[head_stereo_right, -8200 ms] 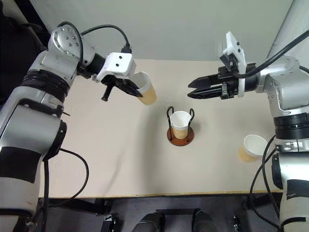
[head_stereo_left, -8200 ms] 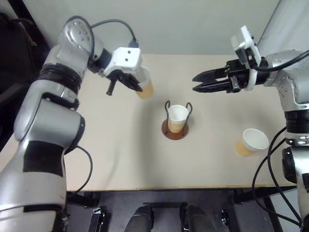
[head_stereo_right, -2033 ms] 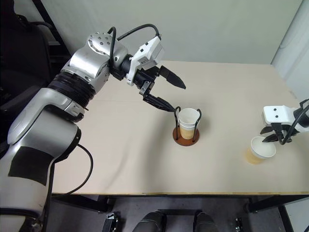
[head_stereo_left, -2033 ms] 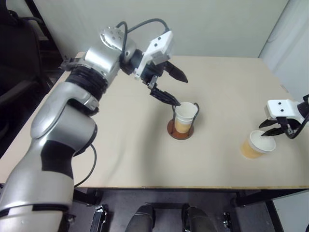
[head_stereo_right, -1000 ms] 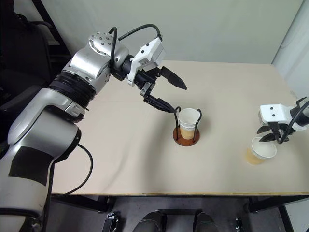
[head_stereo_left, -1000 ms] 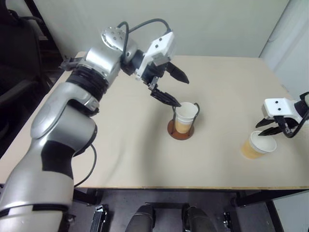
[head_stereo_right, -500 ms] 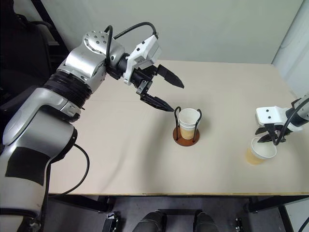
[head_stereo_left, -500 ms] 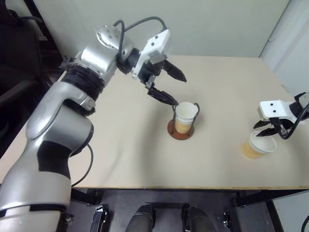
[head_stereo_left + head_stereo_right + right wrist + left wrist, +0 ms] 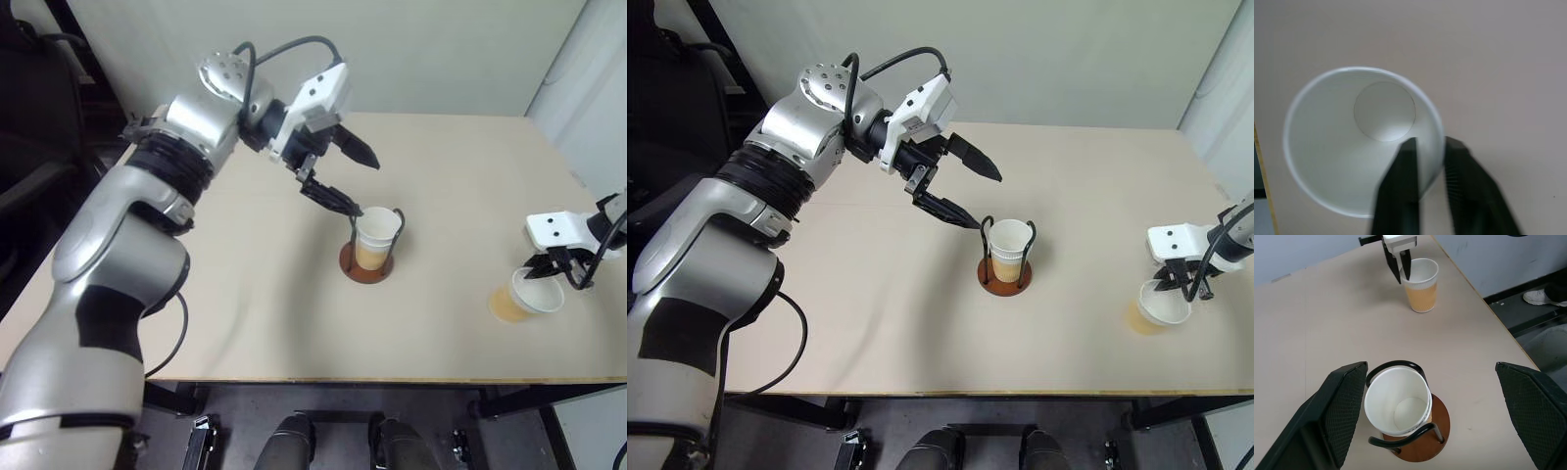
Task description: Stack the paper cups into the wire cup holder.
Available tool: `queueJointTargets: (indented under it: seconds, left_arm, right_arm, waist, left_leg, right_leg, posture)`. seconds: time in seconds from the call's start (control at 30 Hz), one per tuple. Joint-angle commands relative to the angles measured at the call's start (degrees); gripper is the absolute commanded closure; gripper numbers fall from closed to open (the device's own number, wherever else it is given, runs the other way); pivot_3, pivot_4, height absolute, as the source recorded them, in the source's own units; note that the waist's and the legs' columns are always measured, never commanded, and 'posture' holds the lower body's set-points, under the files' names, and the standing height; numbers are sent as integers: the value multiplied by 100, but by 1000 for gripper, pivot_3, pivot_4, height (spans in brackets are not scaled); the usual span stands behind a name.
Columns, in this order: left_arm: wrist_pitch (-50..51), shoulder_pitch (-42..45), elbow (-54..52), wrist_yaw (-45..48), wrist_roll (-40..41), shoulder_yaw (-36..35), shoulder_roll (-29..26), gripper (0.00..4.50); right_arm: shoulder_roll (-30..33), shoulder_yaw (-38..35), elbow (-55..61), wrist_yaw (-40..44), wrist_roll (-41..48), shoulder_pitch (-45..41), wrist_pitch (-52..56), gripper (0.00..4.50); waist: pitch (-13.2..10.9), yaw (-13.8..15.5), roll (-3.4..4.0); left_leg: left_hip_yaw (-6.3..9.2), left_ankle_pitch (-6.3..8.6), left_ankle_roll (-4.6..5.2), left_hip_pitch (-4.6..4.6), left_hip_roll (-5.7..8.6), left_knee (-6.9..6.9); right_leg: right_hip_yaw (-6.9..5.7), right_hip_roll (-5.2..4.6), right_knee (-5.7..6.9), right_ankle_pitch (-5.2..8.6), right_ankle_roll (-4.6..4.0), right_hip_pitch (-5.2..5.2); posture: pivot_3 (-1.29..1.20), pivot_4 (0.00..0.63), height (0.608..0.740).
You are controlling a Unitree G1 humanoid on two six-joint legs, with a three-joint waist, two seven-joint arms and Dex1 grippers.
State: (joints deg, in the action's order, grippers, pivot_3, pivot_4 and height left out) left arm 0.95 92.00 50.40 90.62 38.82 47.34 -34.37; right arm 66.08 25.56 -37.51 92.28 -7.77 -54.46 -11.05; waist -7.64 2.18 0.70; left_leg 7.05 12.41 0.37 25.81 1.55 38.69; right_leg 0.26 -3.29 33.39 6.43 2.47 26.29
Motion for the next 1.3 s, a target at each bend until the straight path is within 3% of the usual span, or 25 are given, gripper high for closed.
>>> queueJointTargets:
  seconds: [0.03, 0.47, 0.7, 0.87, 1.0, 1.3]
  left_arm:
    - [25, 72, -152, 188, 145, -81, -69, 0]
    - [539, -283, -687, 188, 664, -369, -541, 0]
    - [479, -843, -847, 188, 548, -441, -1227, 0]
    - [-109, -1396, -769, 188, 169, -405, -1715, 0]
    - [-478, -1683, -755, 188, 13, -588, -1749, 0]
    - [-617, -2059, -765, 188, -365, -1536, -1197, 0]
  right_arm:
    - [43, 3, -8, 22, -18, -160, -58, 4445]
    - [257, 408, 733, 22, 650, -339, 319, 4445]
    - [503, 724, 1524, 22, 1224, -657, 646, 4445]
    - [693, 896, 1980, 22, 1569, -718, 914, 4445]
    - [726, 1134, 2020, 22, 1717, -910, 1023, 4445]
    - [303, 1826, 1824, 22, 1848, -1747, 1201, 4445]
  waist:
    - [0, -2, 0]
    - [1, -20, 4]
    - [-1, -39, 31]
    - [-1, -53, 37]
    - [-1, -28, 37]
    - [-1, -67, 37]
  left_leg:
    - [0, 0, 0, 0, 0, 0]
    - [-2, -1, -2, -3, -5, 0]
    - [-3, -1, -5, -7, -11, -6]
    - [-2, -2, -8, -9, -11, -7]
    - [9, -6, -13, -2, -6, -7]
    - [10, -9, -14, -4, -6, -9]
  right_leg:
    - [0, 0, 0, 0, -1, 0]
    - [-5, 2, 1, -3, -4, 0]
    - [-6, 6, 1, -1, -8, 1]
    - [-5, 6, 1, 2, -12, 2]
    - [-8, 6, 2, 3, -16, 3]
    - [-10, 6, 8, -3, -26, 7]
  posture:
    - [0, 150, 740]
    - [0, 150, 740]
    - [0, 150, 740]
    - [0, 150, 740]
    - [0, 150, 740]
    - [0, 150, 740]
